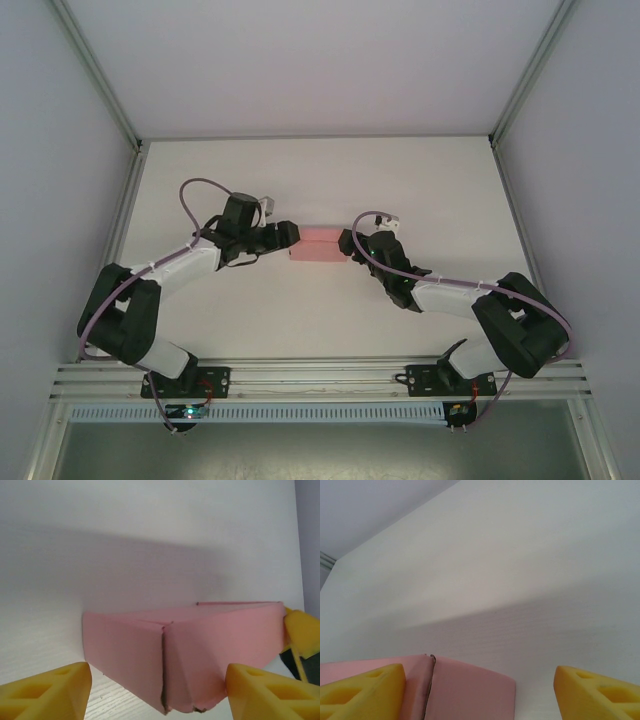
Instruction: Assemble paper box
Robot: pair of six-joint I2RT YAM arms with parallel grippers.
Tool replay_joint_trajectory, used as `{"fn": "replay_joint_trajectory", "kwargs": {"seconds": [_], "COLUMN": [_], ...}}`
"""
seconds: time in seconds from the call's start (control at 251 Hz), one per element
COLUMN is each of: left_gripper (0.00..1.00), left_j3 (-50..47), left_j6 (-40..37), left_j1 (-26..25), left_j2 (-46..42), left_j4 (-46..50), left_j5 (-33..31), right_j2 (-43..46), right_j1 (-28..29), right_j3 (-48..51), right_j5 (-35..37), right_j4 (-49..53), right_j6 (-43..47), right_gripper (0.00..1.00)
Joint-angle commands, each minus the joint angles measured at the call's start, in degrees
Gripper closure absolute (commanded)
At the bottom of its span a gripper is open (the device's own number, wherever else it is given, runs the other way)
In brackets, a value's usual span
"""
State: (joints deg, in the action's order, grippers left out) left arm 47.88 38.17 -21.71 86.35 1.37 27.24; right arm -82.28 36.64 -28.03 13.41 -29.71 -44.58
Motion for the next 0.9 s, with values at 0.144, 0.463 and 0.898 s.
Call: {"fn": "replay_joint_trajectory", "kwargs": {"seconds": [0.144,0.463,0.898], "left_gripper": [0.39,0.68,1.00], "left_j3": [-4.4,-9.6,-11.8], "left_j6": [1.2,4.0,7.6], "left_j1": [0.9,1.8,2.5], "left_j2": [2.2,4.2,7.4], "left_j4": [-7.6,-15.3,-18.6], "left_j5": [1.6,3.0,6.3], "right_j2": [-3.6,-5.0,-8.5], "right_j1": [0.6,-0.4,-3.0], "right_j3": [4.1,4.8,9.3], "right_j5": [-1.7,-3.6,-13.4], "right_j4": [18.8,16.4,1.4], "right_j6": [3.7,4.9,8.3], "right_gripper": [0.24,0.24,0.34]}}
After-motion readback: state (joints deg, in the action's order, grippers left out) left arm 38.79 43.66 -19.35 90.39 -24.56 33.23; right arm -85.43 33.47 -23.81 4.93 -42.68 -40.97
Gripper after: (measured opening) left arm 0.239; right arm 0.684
